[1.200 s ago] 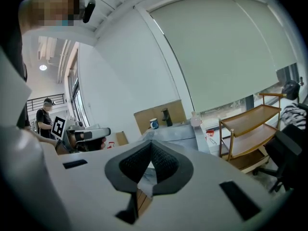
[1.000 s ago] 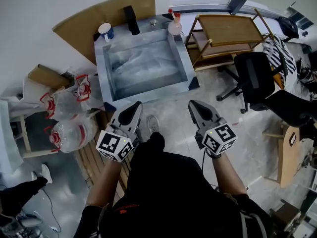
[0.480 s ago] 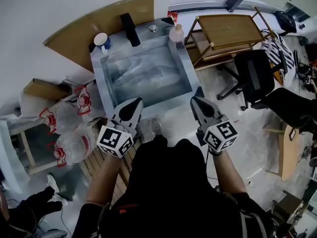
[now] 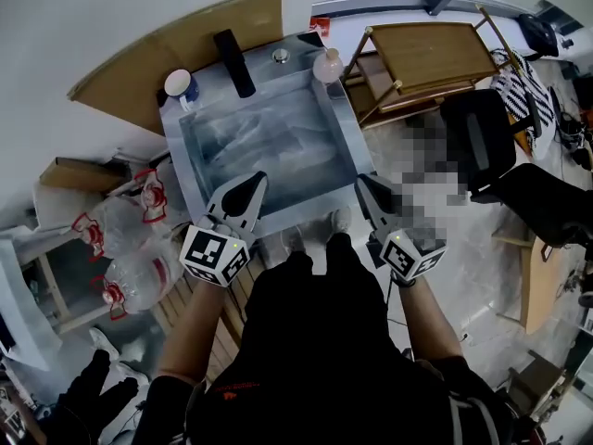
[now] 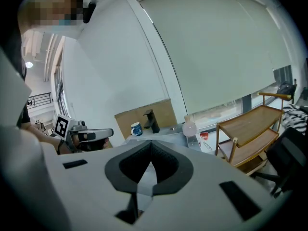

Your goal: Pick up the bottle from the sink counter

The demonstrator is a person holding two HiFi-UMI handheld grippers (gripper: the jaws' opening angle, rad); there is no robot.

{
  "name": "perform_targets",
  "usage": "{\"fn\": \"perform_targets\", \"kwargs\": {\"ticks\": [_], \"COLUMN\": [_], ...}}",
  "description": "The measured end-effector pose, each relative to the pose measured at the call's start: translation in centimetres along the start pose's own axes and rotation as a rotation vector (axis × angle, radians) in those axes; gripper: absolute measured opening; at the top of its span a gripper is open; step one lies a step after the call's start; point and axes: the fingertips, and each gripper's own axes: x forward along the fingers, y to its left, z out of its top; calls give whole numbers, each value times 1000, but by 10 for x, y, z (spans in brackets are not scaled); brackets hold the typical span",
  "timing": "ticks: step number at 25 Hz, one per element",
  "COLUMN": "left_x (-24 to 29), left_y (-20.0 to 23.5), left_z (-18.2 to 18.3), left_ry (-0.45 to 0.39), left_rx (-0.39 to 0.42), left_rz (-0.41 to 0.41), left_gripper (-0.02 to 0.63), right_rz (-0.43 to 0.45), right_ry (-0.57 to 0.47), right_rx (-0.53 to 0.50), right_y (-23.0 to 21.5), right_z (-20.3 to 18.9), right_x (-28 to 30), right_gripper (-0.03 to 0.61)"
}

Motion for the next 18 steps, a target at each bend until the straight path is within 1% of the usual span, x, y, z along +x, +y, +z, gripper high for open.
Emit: {"fn": "perform_targets", "kwargs": {"ticks": [3, 8, 13, 18], "left_x": [21, 62, 105, 145], "left_y": [7, 14, 21, 33], "left_z": [-1, -3, -2, -3], "left_ry": [12, 27, 29, 28], "left_rx": [5, 2, 4, 3], "left_rz": [8, 26, 49, 68], "left_gripper": [18, 18, 18, 18], "right_rz": [10, 52, 93, 117], "right_ry": [12, 50, 76, 97], "right_rx": [10, 15, 24, 23], "right_y": [-18, -43, -69, -98], "right_z": [1, 2, 8, 13], "right_x": [10, 29, 46, 62], "right_gripper": [5, 5, 5, 5]}}
